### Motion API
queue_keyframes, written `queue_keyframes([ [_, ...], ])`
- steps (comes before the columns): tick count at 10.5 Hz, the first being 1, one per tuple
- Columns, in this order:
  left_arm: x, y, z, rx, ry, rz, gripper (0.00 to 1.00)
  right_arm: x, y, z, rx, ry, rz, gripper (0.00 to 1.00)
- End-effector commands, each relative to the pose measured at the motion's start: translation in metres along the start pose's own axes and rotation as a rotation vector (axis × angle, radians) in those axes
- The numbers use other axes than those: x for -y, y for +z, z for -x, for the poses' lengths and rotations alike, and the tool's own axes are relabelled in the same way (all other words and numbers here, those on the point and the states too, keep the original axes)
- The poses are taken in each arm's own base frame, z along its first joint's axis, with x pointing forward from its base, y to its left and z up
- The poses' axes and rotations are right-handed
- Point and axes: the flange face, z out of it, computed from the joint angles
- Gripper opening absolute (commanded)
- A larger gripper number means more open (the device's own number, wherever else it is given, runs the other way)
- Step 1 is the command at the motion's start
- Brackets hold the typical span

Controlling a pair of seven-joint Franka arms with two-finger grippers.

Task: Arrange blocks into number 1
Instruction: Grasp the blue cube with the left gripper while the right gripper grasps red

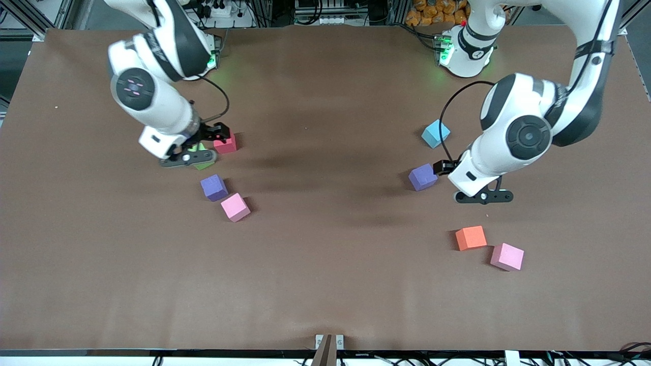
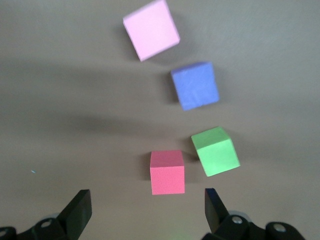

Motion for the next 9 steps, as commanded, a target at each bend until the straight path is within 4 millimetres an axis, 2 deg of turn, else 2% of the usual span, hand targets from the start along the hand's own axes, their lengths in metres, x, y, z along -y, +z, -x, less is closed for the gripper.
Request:
queue_keyframes([
  [1, -0.012, 0.02, 0.019, -0.01, -0.081, 0.004, 1.0, 0.001, 0.031, 0.02, 0.031, -0.027, 0.06, 1.0],
  [2, -0.024, 0.04, 0.028, -0.013, -0.128, 0.002, 1.0, 0.002, 0.045, 0.022, 0.035, -0.045, 0.083, 1.0],
  [4, -0.055, 0.079, 0.052, -0.044, -0.237, 0.014, 1.0, 0.001, 0.087, 0.021, 0.064, -0.066, 0.077, 1.0],
  [5, -0.059, 0.096, 0.058, -0.064, -0.269, 0.028, 1.0, 0.001, 0.106, 0.017, 0.095, -0.08, 0.084, 1.0],
  [7, -0.055, 0.12, 0.065, -0.082, -0.304, 0.034, 1.0, -0.002, 0.129, 0.017, 0.104, -0.097, 0.1, 1.0],
  [9, -0.055, 0.132, 0.056, -0.121, -0.407, 0.048, 1.0, -0.003, 0.144, 0.019, 0.119, -0.099, 0.094, 1.0],
])
